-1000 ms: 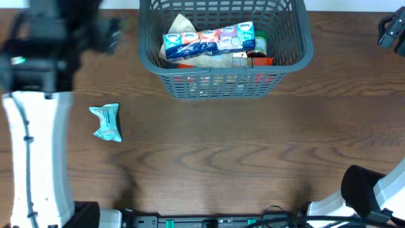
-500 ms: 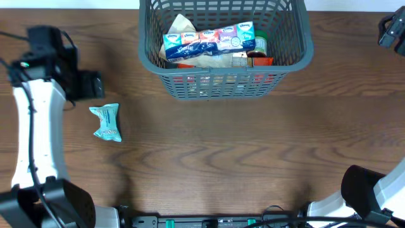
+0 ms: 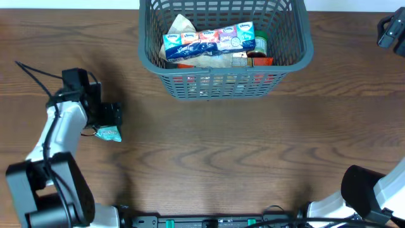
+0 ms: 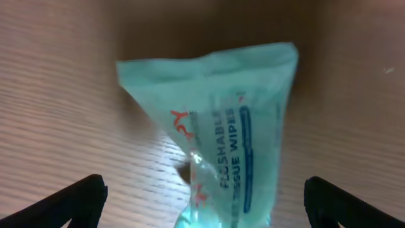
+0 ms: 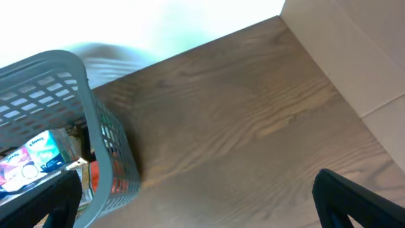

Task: Pack container
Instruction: 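Lower left gripper onto the teal wipes packet and grasp it, then carry the teal wipes packet into the basket and release it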

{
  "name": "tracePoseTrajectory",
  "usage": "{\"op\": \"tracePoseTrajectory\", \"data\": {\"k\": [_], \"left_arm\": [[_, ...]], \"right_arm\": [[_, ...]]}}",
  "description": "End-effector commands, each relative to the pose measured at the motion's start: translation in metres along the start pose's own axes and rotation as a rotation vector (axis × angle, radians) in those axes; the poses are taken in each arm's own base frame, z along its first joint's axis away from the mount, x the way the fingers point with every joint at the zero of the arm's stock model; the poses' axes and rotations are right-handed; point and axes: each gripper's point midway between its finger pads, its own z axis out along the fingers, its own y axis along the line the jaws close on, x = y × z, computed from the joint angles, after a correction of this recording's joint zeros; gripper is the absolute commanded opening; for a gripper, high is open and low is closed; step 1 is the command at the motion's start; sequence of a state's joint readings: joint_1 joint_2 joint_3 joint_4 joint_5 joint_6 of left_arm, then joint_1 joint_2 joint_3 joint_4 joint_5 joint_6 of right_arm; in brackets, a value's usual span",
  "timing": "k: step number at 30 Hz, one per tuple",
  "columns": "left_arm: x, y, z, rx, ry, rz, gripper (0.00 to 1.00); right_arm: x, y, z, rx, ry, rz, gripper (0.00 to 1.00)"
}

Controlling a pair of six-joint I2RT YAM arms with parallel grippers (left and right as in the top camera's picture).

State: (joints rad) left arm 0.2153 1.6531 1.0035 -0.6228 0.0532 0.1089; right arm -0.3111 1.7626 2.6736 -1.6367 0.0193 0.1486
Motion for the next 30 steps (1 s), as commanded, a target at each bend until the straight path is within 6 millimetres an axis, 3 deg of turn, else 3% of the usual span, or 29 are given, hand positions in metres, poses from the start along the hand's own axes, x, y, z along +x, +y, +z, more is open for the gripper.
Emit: {"op": "tracePoseTrajectory", "data": {"k": [1, 6, 10, 11, 14, 17, 19, 21, 23, 24, 25, 28, 30], "left_arm": [[0.007, 0.0, 0.018, 0.009, 0.049, 0.005, 0.98], [0.015, -0.001, 0.04, 0.012, 0.107, 0.005, 0.99], [0.015, -0.001, 0.045, 0.012, 0.111, 0.005, 0.98], [0.014, -0.001, 0.045, 0.012, 0.107, 0.005, 0.91], [0.014, -0.001, 0.045, 0.013, 0.109, 0.004, 0.56], [0.015, -0.003, 0.042, 0.023, 0.11, 0.002, 0.36], [0.011, -0.003, 0.036, 0.022, 0.094, 0.002, 0.33], [0.003, -0.003, 0.026, 0.021, 0.069, 0.001, 0.32], [-0.011, -0.002, 0.006, 0.019, 0.024, -0.001, 0.19], [-0.019, -0.002, -0.004, 0.018, -0.004, -0.001, 0.19], [-0.029, -0.001, -0.019, 0.016, -0.037, -0.008, 0.19], [-0.058, 0.0, -0.069, 0.016, -0.121, -0.049, 0.06], [-0.076, 0.001, -0.106, 0.015, -0.171, -0.047, 0.06]], "right_arm": [[0.002, 0.002, -0.001, -0.005, 0.004, -0.01, 0.99], [0.003, 0.002, -0.001, -0.004, 0.011, -0.01, 0.99], [0.005, 0.001, -0.001, -0.003, 0.018, -0.011, 0.99], [0.005, 0.001, -0.001, -0.003, 0.018, -0.011, 0.99], [0.005, 0.001, -0.001, -0.003, 0.018, -0.011, 0.99], [0.005, 0.001, -0.001, -0.003, 0.018, -0.011, 0.99], [0.005, 0.001, -0.001, -0.003, 0.018, -0.011, 0.99], [0.005, 0.001, -0.001, -0.003, 0.018, -0.011, 0.99], [0.005, 0.001, -0.001, -0.003, 0.018, -0.011, 0.99], [0.005, 0.001, -0.001, -0.003, 0.018, -0.011, 0.99], [0.005, 0.001, -0.001, -0.003, 0.018, -0.011, 0.99], [0.005, 0.001, -0.001, -0.002, 0.018, -0.011, 0.99], [0.005, 0.001, -0.001, -0.002, 0.018, -0.011, 0.99]]}}
